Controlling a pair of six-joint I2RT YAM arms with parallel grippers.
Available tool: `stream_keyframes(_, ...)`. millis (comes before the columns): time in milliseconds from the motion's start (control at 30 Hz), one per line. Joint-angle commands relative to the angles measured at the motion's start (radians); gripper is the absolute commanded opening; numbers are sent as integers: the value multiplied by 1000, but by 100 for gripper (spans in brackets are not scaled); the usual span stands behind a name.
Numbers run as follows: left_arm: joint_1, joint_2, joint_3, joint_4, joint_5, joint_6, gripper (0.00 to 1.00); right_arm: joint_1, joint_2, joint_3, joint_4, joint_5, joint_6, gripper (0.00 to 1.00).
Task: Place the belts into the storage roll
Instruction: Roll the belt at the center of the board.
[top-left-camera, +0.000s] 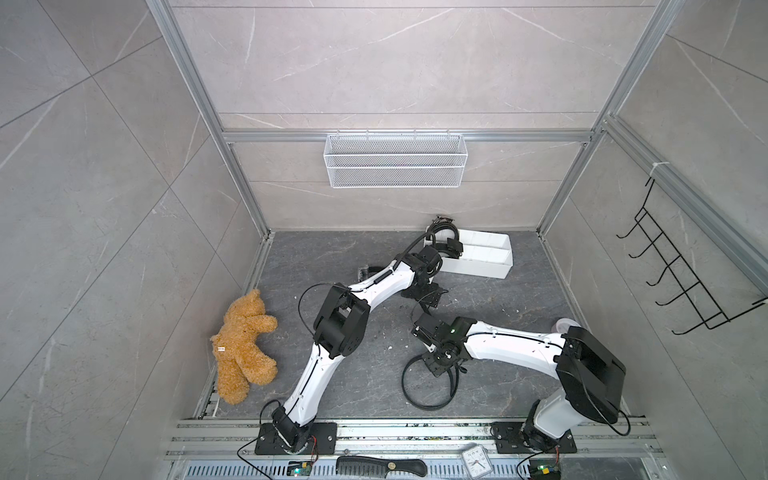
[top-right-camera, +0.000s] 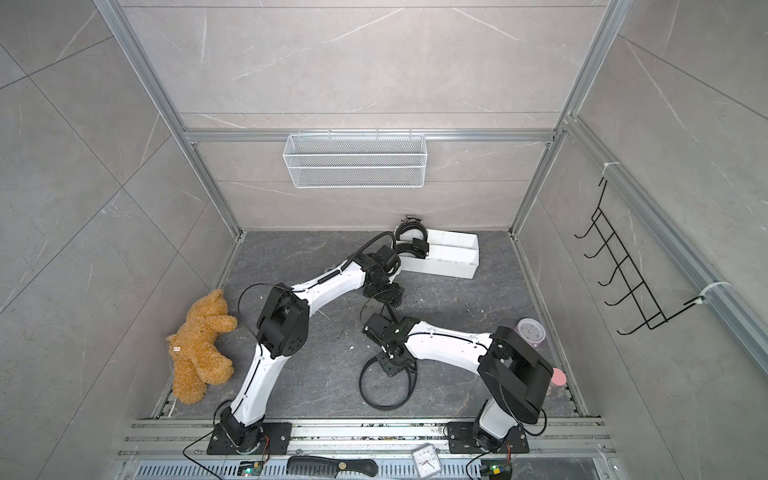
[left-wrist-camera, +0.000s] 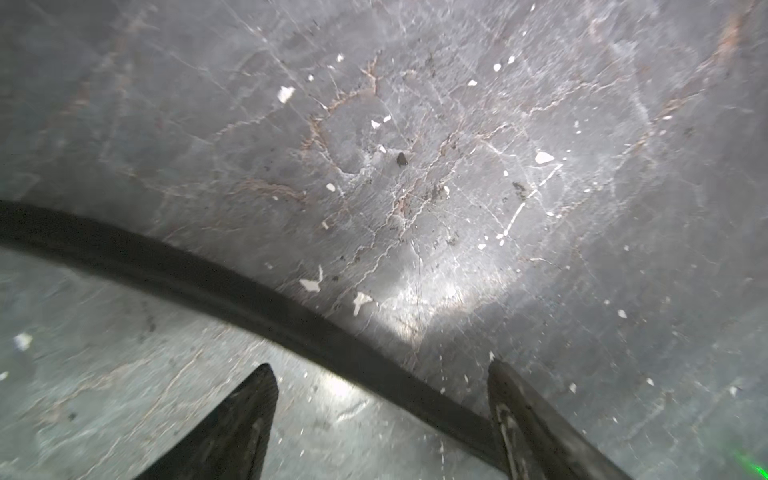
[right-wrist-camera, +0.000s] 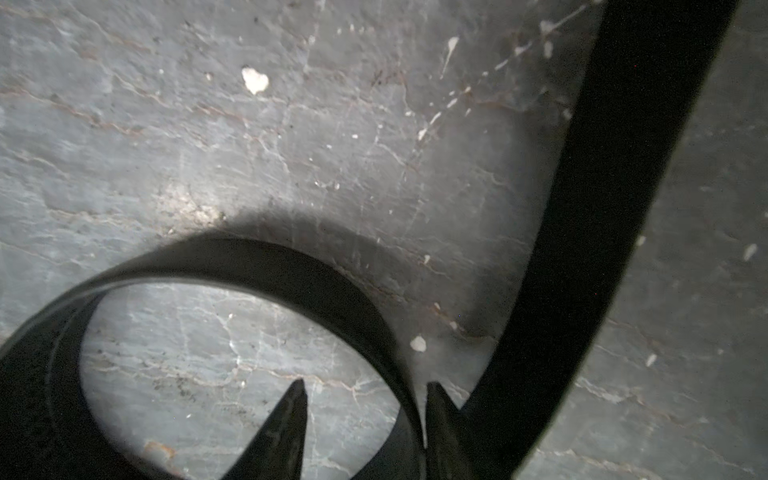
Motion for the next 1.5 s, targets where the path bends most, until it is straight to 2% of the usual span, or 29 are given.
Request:
stream_keyframes(0, -10, 53, 42, -55, 11, 25, 80, 7, 32, 3, 9, 10, 6, 40)
stream_keyframes(100, -11, 82, 59, -65, 0, 34, 76, 8, 44, 5, 4, 34, 28, 29)
stream_keyframes(200, -9, 109, 72, -73, -17, 40, 65, 7, 43, 2, -3, 57, 59, 17)
stream_keyframes(400, 21, 107, 41, -80, -82, 17, 23, -4, 7, -40, -47, 146, 157, 0)
stream_keyframes(533, 71, 35, -73, -35, -118, -16, 6, -62, -37, -90, -49, 154, 221, 0)
stream_keyframes(667, 128, -62, -177, -17, -149, -31, 0, -128, -54, -108, -63, 171, 255, 0)
stream_keyframes(900, 226, -179, -357, -14, -180, -70, 0, -241, -39, -78, -95, 201, 234, 0)
stream_keyframes(1100, 245, -319, -571, 35, -123, -157, 0, -358, -1, -57, -65, 190, 245, 0)
stream_keyframes(1200, 261, -385, -685, 82, -87, -227, 0, -421, -6, -63, -21, 147, 268, 0)
stream_keyframes(1333, 253, -468, -822, 185, 50, -362, 0, -454, 46, -23, 17, 119, 298, 0)
stream_keyframes(1467, 152, -508, -875, 261, 103, -512, 0, -463, 131, 55, 45, 99, 338, 0)
